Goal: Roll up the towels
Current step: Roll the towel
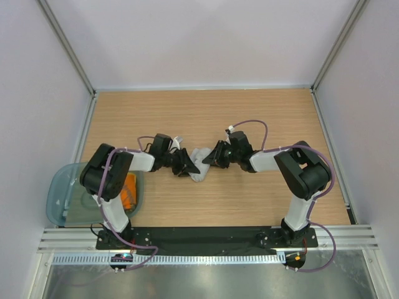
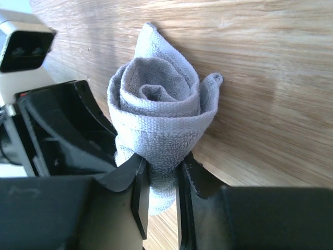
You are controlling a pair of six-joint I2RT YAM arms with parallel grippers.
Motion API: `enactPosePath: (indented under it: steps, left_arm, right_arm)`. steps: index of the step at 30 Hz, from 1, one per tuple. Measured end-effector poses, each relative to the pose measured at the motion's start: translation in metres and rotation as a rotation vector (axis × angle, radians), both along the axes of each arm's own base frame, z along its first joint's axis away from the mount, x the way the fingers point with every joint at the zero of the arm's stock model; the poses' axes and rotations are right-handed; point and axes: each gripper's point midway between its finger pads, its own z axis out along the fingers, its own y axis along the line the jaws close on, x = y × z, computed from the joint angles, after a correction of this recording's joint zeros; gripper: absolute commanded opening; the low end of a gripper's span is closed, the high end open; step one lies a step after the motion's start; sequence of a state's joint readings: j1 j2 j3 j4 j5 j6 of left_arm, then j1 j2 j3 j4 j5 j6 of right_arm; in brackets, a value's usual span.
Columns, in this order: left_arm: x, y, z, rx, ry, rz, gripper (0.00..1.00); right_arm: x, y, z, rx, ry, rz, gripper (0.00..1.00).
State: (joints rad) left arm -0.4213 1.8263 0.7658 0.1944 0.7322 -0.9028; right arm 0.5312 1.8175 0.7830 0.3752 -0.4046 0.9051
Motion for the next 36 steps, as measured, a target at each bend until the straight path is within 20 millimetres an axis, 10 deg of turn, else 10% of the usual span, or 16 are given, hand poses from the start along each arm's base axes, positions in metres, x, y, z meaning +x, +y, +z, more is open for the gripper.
enactPosePath:
  steps: [26, 36]
  left_arm:
    - [-0.046, 0.004, 0.048, 0.725, -0.660, -0.135, 0.59]
    - [-0.046, -0.010, 0.000, 0.800, -0.668, -0.234, 0.59]
  right_arm:
    - [-0.016, -0.009, 0.007, -0.265, 0.159, -0.005, 0.07]
    - [-0.021, -0.009, 0.007, -0.268, 0.174, 0.018, 0.07]
